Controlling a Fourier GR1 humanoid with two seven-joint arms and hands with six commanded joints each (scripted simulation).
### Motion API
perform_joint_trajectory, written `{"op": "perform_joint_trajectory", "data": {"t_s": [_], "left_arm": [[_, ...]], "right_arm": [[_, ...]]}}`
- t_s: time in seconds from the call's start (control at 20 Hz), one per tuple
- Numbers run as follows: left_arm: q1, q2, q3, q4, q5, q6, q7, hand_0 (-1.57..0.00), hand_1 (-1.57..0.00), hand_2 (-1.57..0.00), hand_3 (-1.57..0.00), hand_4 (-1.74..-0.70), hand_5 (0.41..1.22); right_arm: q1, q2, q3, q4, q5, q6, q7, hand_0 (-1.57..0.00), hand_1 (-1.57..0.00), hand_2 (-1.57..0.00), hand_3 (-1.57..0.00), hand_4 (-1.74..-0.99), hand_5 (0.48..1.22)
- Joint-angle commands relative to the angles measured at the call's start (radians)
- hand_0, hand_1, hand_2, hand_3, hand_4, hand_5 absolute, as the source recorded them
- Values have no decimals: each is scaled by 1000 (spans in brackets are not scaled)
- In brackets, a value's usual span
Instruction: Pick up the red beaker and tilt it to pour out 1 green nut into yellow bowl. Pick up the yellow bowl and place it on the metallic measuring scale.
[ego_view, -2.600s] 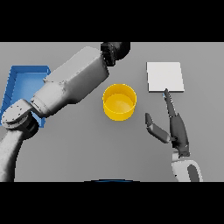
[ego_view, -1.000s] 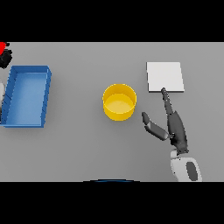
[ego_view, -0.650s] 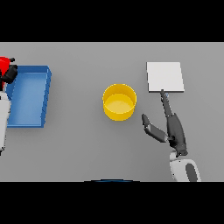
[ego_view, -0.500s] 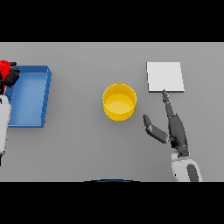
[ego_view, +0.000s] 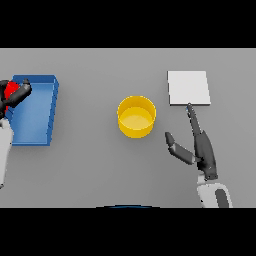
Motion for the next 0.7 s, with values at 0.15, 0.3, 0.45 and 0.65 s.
{"op": "perform_joint_trajectory", "data": {"t_s": [0.15,0.3,0.45,0.65], "left_arm": [[-16,14,-42,35,-31,-48,2,-395,-325,-334,-314,-836,657],[-15,17,-39,76,-28,-46,-47,-202,-166,-170,-160,-802,652],[-23,7,-43,75,-35,-23,-79,-103,-85,-87,-82,-782,651],[-22,9,-46,57,-33,-25,-98,-41,-34,-35,-33,-750,661]], "right_arm": [[-3,-11,-3,-3,-4,10,1,1,1,1,1,-1011,639],[-11,-15,-1,1,-2,15,-2,1,1,1,1,-1015,642],[-43,-34,6,11,31,18,70,1,1,1,1,-1020,640],[-158,-171,61,40,111,145,85,1,1,1,1,-1044,679]]}}
